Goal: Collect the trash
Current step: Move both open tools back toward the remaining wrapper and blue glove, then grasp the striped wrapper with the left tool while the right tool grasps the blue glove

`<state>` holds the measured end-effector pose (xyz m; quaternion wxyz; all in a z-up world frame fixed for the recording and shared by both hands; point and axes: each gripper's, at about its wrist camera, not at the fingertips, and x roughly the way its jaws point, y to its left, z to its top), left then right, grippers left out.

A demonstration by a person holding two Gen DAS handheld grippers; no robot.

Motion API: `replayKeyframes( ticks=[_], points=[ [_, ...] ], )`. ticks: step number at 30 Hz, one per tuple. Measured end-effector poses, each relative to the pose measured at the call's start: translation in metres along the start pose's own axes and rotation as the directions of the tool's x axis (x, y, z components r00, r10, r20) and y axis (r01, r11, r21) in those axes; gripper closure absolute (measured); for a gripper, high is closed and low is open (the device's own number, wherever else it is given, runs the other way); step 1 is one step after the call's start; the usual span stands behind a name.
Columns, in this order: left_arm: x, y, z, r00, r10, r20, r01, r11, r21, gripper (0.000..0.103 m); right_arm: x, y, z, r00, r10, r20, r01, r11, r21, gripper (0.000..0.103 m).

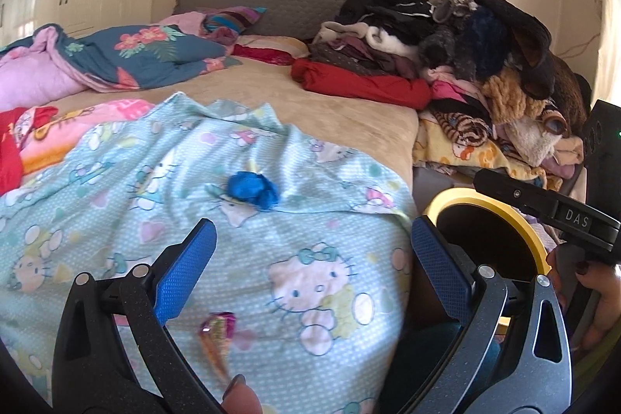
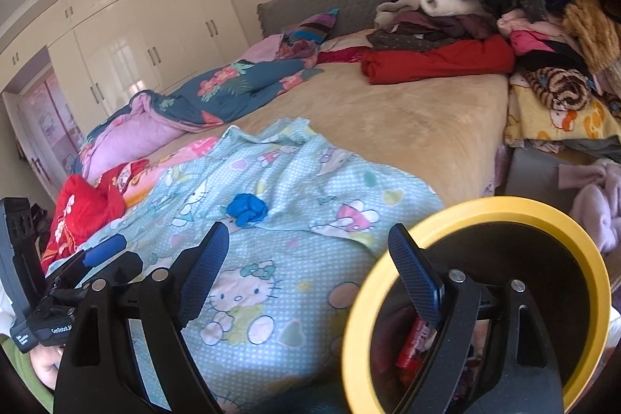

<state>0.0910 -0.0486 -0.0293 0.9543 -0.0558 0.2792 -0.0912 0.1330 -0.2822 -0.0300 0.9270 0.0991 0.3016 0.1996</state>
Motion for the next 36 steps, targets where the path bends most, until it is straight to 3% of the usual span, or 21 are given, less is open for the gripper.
replayKeyframes(
  ticks=[9, 18, 24, 26, 33, 35, 36],
  points=[
    [-0.003, 0.032, -0.012, 0.999, 0.036, -0.038, -0.038, 0.998, -0.052, 0.01, 0.027, 0.031, 0.016, 0.999, 0.041, -0.029, -0.042, 0.998, -0.055, 0.021],
    [-0.001, 0.054, -0.034, 0.992, 0.034, -0.123, -0.043, 0.996, -0.076, 0.01, 0.091, 0.059, 0.015, 0.986, 0.073, -0.15, -0.089, 0.991, -0.101, 0.021],
    [0.006, 0.063, -0.055, 0.98, -0.009, -0.198, -0.014, 0.994, -0.111, 0.02, 0.146, 0.077, 0.009, 0.971, 0.069, -0.23, -0.098, 0.988, -0.117, 0.022],
    [0.009, 0.062, -0.061, 0.975, -0.021, -0.219, -0.003, 0.994, -0.111, 0.028, 0.163, 0.084, 0.006, 0.965, 0.07, -0.254, -0.104, 0.987, -0.121, 0.026],
    [0.022, 0.065, -0.079, 0.961, -0.034, -0.276, -0.004, 0.991, -0.137, 0.037, 0.219, 0.091, -0.001, 0.939, 0.049, -0.34, -0.087, 0.991, -0.1, 0.05],
    [0.024, 0.066, -0.082, 0.957, -0.041, -0.286, -0.001, 0.99, -0.143, 0.047, 0.23, 0.09, -0.002, 0.938, 0.046, -0.343, -0.083, 0.992, -0.096, 0.062],
    [0.025, 0.066, -0.084, 0.955, -0.038, -0.295, -0.004, 0.99, -0.142, 0.05, 0.234, 0.09, -0.003, 0.936, 0.049, -0.349, -0.088, 0.991, -0.097, 0.079]
  ],
)
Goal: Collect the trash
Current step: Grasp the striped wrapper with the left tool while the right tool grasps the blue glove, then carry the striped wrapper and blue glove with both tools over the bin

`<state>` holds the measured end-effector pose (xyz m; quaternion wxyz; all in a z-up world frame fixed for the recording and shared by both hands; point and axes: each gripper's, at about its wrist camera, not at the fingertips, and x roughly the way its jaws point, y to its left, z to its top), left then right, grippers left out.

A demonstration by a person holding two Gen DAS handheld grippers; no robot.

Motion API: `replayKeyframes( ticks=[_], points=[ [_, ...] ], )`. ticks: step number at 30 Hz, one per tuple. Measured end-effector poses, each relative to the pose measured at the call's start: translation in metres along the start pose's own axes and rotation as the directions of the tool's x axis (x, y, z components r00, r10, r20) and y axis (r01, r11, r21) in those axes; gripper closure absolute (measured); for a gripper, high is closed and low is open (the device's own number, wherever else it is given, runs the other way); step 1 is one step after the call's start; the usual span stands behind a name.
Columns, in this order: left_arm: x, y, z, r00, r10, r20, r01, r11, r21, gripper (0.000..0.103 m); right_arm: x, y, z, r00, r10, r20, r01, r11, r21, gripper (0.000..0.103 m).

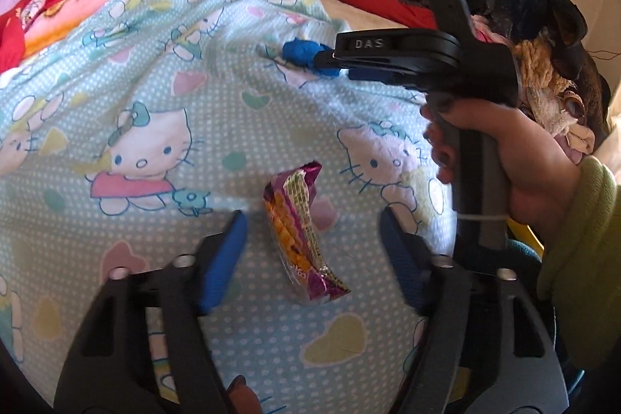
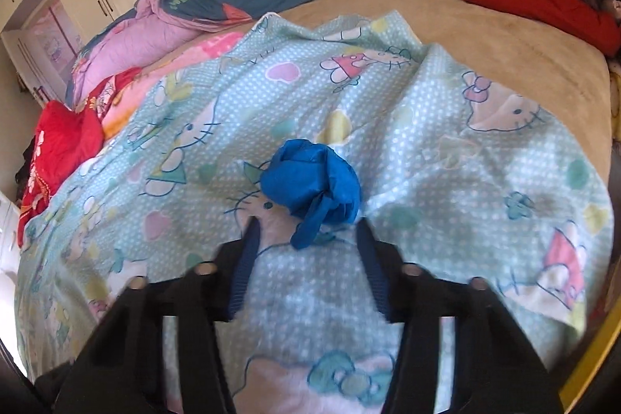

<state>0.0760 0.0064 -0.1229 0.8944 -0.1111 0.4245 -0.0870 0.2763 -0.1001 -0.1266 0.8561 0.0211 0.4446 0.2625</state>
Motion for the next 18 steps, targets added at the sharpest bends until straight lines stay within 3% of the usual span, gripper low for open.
replayKeyframes(
  ticks=[1, 4, 7, 18],
  points=[
    [0.002, 0.001, -0.001, 1.0, 0.001, -0.011, -0.001, 1.0, -0.001, 0.053, 0.005, -0.001, 0.0, 1.0, 0.0, -0.014, 0.0, 1.0, -0.003, 0.098],
    [0.006, 0.003, -0.003, 1.0, -0.004, -0.026, 0.003, 1.0, -0.011, 0.065, 0.005, -0.004, -0.002, 1.0, -0.012, -0.01, 0.012, 1.0, -0.006, 0.1],
    [0.009, 0.006, -0.003, 0.999, -0.012, -0.036, 0.011, 1.0, -0.022, 0.086, -0.01, -0.006, -0.009, 1.0, -0.005, 0.022, 0.005, 1.0, -0.001, 0.1],
    [-0.001, -0.012, 0.011, 0.999, -0.048, 0.009, 0.048, 0.999, 0.018, 0.09, -0.098, -0.007, -0.039, 0.988, 0.012, 0.153, -0.007, 0.999, -0.035, 0.1]
  ],
)
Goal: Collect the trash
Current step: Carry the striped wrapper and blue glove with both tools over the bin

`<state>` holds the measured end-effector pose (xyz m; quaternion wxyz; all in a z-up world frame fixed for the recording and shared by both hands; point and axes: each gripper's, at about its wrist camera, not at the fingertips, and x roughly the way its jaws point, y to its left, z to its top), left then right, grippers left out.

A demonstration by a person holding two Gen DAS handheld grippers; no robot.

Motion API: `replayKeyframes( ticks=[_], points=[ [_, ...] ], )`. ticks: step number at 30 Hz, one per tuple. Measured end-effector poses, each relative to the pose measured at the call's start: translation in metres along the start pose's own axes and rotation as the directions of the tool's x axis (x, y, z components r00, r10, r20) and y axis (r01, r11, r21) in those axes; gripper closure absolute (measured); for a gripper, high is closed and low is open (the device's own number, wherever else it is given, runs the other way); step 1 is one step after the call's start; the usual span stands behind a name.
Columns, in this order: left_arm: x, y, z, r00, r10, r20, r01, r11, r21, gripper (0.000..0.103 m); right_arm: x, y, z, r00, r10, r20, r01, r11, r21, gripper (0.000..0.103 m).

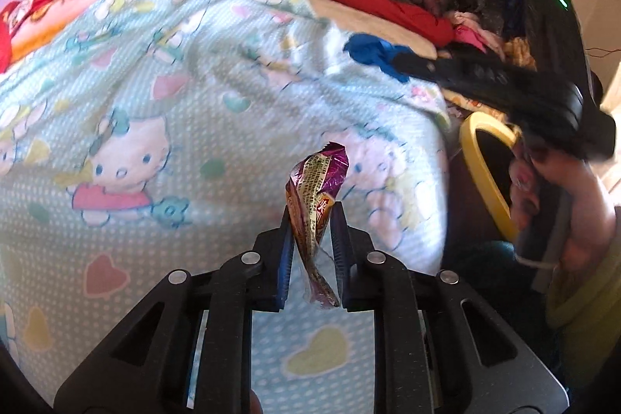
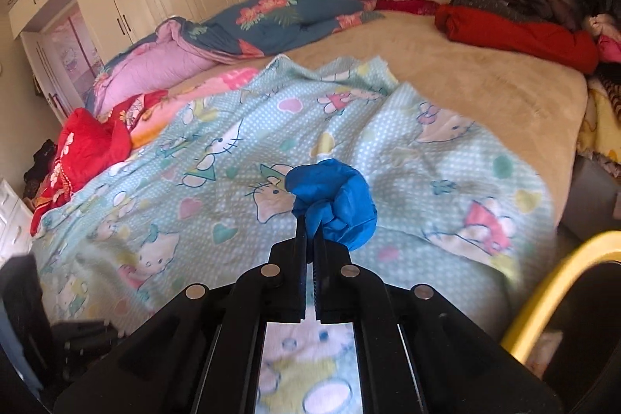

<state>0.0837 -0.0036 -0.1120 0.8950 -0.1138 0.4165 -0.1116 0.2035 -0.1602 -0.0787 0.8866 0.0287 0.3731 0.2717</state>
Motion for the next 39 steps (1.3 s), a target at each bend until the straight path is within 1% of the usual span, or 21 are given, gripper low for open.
replayKeyframes(
  ticks=[7, 19, 30, 39],
  points=[
    [-0.007, -0.029, 0.02, 0.998, -0.035, 0.05, 0.033, 0.999, 0.039, 0.09, -0.048, -0.009, -0.011, 0.999, -0.01, 0.047, 0.009, 1.0, 0.018, 0.1],
    [-0.014, -0.073, 0.029, 0.994, -0.078, 0.073, 0.07, 0.991, 0.116, 0.09, -0.113, -0.028, -0.031, 0.993, -0.05, 0.107, 0.047, 0.998, 0.037, 0.1],
    [-0.014, -0.118, 0.034, 0.989, -0.126, 0.082, 0.109, 0.975, 0.193, 0.09, -0.155, -0.058, -0.049, 0.986, -0.107, 0.131, 0.097, 0.992, 0.087, 0.1],
    [-0.011, -0.144, 0.036, 0.984, -0.157, 0.081, 0.135, 0.964, 0.23, 0.09, -0.181, -0.085, -0.059, 0.977, -0.155, 0.148, 0.134, 0.981, 0.143, 0.1]
  ],
)
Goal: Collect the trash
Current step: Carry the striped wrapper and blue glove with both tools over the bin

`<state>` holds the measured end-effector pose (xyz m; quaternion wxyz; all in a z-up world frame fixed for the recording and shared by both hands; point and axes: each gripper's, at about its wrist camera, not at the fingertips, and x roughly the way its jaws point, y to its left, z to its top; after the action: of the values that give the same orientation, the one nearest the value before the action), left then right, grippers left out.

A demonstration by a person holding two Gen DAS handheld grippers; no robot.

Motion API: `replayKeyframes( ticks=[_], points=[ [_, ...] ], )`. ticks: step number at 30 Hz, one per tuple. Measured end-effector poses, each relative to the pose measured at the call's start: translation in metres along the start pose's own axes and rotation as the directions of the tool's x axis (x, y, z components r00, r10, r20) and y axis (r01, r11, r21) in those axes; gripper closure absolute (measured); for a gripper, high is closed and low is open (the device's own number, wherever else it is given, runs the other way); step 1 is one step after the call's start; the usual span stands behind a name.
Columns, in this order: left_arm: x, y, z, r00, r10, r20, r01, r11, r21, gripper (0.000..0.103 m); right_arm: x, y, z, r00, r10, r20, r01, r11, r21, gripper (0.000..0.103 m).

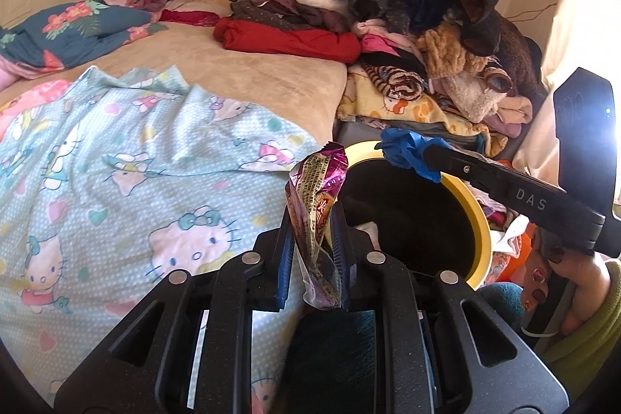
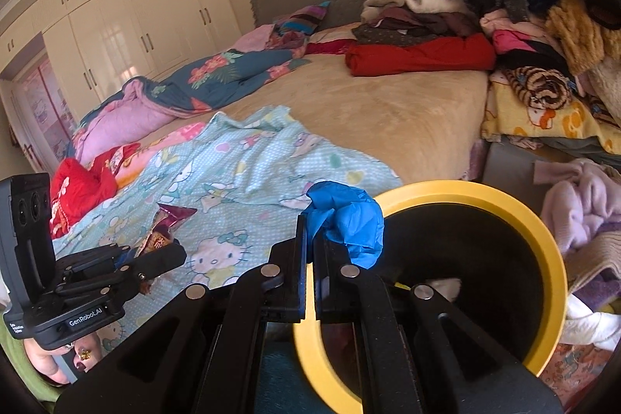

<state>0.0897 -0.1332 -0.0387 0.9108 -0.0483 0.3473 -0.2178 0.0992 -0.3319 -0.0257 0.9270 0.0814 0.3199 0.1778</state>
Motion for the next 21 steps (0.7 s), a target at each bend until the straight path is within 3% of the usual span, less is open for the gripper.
replayKeyframes(
  ticks=[9, 21],
  points=[
    [0.008, -0.023, 0.006, 1.0, -0.031, -0.002, 0.031, 0.999, 0.039, 0.09, -0.015, -0.02, 0.001, 0.999, -0.038, 0.012, 0.038, 0.999, 0.022, 0.1],
    [0.022, -0.046, 0.02, 0.998, -0.058, -0.008, 0.059, 0.995, 0.078, 0.09, -0.022, -0.053, -0.007, 0.995, -0.096, -0.032, 0.097, 0.994, 0.042, 0.1]
  ],
)
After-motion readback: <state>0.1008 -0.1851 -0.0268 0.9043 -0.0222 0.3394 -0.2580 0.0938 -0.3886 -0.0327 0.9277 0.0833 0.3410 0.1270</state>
